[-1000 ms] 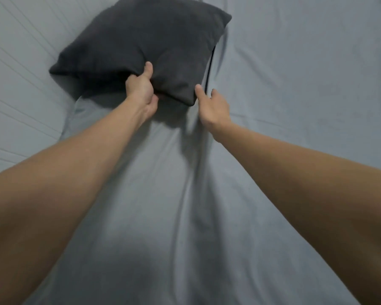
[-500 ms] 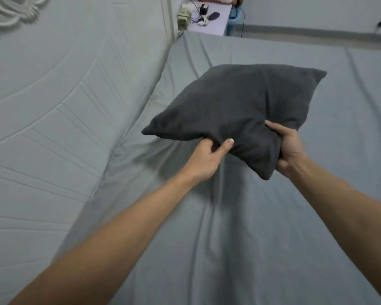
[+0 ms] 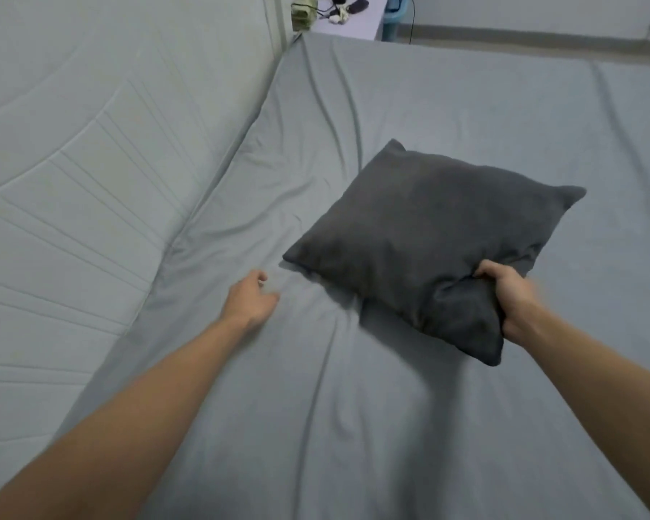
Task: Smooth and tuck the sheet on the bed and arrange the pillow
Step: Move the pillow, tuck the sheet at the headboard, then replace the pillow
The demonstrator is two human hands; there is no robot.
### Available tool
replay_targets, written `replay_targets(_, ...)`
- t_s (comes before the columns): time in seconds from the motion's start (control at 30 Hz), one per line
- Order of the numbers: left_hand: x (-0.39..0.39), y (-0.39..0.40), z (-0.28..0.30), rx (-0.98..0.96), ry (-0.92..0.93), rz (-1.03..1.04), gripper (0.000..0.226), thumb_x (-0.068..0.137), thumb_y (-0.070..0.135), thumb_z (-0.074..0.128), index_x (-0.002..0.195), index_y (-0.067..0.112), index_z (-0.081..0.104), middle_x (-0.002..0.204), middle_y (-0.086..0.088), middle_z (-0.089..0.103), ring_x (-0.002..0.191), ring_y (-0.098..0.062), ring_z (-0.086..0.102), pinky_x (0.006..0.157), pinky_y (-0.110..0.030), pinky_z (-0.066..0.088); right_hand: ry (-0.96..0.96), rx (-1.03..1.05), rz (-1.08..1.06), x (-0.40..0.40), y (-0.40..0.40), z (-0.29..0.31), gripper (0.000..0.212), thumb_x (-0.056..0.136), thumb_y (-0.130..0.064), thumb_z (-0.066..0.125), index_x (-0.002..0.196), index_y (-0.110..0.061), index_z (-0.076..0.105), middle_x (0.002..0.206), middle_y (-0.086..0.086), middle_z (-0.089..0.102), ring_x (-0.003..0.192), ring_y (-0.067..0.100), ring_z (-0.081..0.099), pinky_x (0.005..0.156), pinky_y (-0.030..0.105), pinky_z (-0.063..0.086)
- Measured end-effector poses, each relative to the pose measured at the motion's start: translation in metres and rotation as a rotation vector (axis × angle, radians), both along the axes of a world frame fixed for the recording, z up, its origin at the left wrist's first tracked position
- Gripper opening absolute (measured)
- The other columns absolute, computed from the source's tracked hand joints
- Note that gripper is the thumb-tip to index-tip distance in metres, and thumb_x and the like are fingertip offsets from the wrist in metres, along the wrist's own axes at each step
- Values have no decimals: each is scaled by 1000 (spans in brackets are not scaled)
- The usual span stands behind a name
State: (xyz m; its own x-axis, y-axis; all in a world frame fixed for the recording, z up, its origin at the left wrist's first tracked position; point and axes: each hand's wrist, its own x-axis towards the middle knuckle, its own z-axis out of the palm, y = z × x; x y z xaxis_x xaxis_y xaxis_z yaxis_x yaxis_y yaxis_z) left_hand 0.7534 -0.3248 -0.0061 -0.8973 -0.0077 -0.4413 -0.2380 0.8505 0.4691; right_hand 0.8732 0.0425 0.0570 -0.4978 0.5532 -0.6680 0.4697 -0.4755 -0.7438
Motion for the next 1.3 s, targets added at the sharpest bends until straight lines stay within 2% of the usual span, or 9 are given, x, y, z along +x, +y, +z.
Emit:
replay_targets(0.1,-17,5,-14,116,104,95,38,86,29,65,120,13,62,124,-9,64,116,-27,59,100,-34,43,44,42,23,0,0,-11,60,61,-14,81,120,-16,67,108,3,77,97,26,74,84,42,60)
replay_targets(0.17,-32,25,-10,424,91,265,21,90,33,60,102,17,67,105,-6,67,102,-24,62,89,-37,45,51,73,31,6,5,-19,57,64,-4,77,120,-14,66,107,4,76,96,27,73,75,38,61)
replay_targets(0.27,-50,61,9,855,-209,401,16,85,34,67,95,22,64,95,0,67,85,-17,62,78,-33,50,79,83,47,14,10,-23,58,71,7,69,125,-14,62,108,6,74,93,26,73,64,33,60)
replay_targets(0.33,-52,77,18,913,-282,407,21,74,21,77,93,18,67,92,-7,68,80,-22,63,72,-32,49,107,83,63,13,8,-20,57,73,11,64,126,-11,62,108,8,73,90,24,73,60,31,60)
replay_targets(0.53,-46,38,44,1104,72,570,23,56,-8,62,70,7,71,84,-14,69,80,-25,65,74,-37,52,184,124,94,-24,-30,-6,58,69,15,61,123,-6,64,111,10,73,97,27,72,66,31,61)
replay_targets(0.7,-53,-57,26,732,182,558,13,71,7,54,75,14,64,82,-9,60,82,-20,54,70,-34,40,150,72,230,-73,-92,-14,50,69,14,63,110,-14,65,110,9,73,96,29,71,77,41,62)
replay_targets(0.87,-25,-159,-21,-275,-72,411,65,88,50,47,136,6,50,141,-20,49,131,-38,44,109,-47,37,14,125,217,-82,-120,-41,39,71,7,65,107,-10,66,104,9,70,85,23,69,59,29,56)
replay_targets(1.07,37,-196,-30,-405,55,473,65,85,59,49,118,4,58,123,-22,61,113,-40,59,90,-47,48,-36,442,219,-79,-128,-55,58,67,-24,75,122,-17,61,112,3,68,97,24,65,84,32,52)
replay_targets(1.3,110,-235,-29,-589,21,442,74,86,70,41,114,6,63,118,-23,64,108,-40,62,88,-46,49,-81,432,276,-59,-129,-64,73,77,-42,66,143,-27,40,141,4,54,125,34,53,106,45,43)
